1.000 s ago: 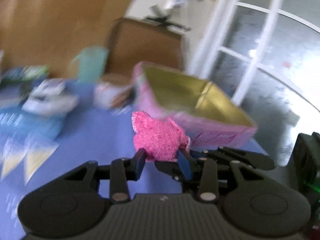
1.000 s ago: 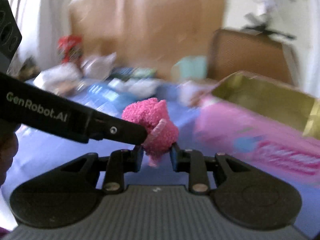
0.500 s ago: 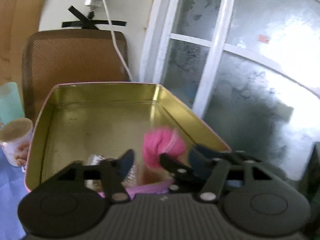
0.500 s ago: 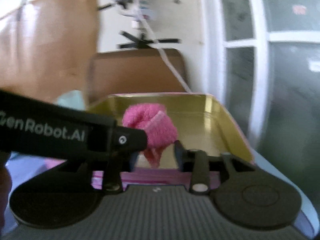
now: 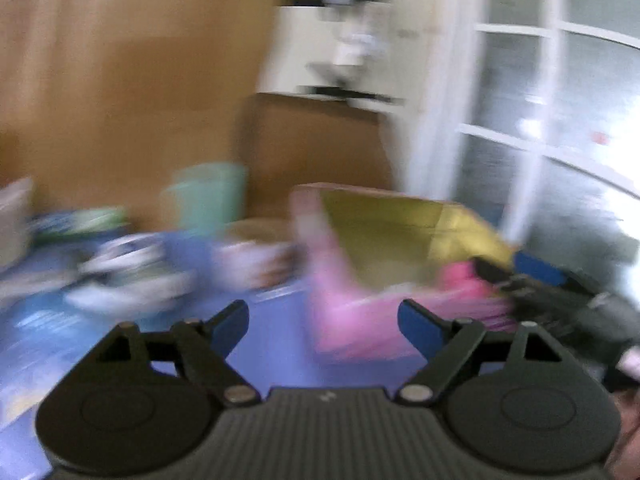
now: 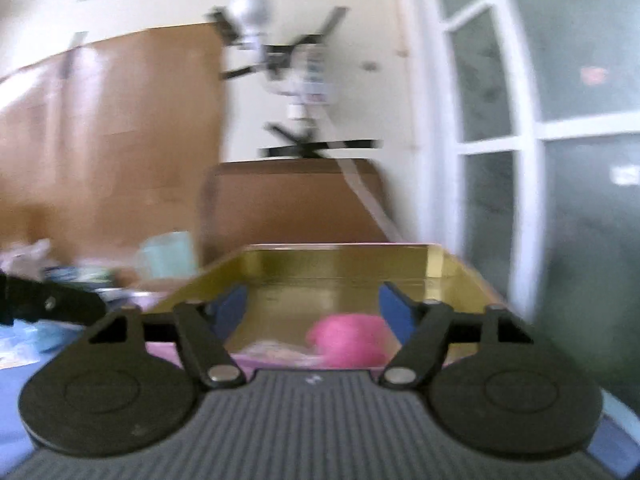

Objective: Organize soft objects
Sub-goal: 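Move the left tool back toward the bagged round biscuit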

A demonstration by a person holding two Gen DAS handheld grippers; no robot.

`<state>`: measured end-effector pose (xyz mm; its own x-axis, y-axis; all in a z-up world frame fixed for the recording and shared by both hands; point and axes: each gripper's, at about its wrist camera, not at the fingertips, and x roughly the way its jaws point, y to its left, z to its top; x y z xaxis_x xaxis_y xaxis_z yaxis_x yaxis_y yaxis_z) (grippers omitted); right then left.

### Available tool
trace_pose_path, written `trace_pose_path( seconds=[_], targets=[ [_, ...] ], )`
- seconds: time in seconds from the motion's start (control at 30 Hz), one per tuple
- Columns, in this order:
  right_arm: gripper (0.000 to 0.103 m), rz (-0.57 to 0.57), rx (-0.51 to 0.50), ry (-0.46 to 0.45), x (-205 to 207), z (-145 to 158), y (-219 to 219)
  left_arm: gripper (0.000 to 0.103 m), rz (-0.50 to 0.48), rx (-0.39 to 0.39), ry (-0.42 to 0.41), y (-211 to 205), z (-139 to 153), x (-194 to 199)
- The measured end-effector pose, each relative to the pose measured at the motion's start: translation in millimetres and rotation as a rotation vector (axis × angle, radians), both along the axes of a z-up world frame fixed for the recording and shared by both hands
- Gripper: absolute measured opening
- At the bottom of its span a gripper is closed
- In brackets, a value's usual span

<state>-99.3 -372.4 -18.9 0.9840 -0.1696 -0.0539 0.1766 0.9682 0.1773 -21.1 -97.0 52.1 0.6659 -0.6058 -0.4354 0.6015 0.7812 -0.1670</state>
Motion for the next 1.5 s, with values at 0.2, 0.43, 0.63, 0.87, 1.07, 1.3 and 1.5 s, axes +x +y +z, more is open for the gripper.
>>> trace_pose_path(
  seconds=[0.2, 0.43, 0.63, 0.87, 1.07, 1.3, 1.5],
  targets=[
    [0.051, 0.412, 0.003, 0.128, 43, 20, 67, 0.085, 0.442, 0.009, 0.042, 144, -29, 1],
    [0.052, 0.842, 0.120, 0.333, 131, 51, 184, 0.086, 0.789, -0.150, 0.100, 243, -49, 7],
    [0.052, 0.946, 0.126, 0.477, 180, 46, 274, 0.089, 0.807, -0.320, 0.097, 275, -51, -4],
    [0.028, 0.937, 0.224, 0.562, 211, 34, 305, 0.091, 0.776, -0.359, 0.104, 275, -55, 1],
    [0.008, 0.910, 0.225, 0.555, 194, 30, 282, 0.092, 0.776, -0.328, 0.088, 268, -53, -2],
    [0.005, 0.938, 0.107, 0.524, 127, 15, 227, 0.097, 0.708, -0.259, 0.114, 259, -52, 6],
    [0.004, 0.863, 0.016, 0.480, 54, -6, 161, 0.099, 0.594, -0.201, 0.191, 245, -54, 16]
  ],
)
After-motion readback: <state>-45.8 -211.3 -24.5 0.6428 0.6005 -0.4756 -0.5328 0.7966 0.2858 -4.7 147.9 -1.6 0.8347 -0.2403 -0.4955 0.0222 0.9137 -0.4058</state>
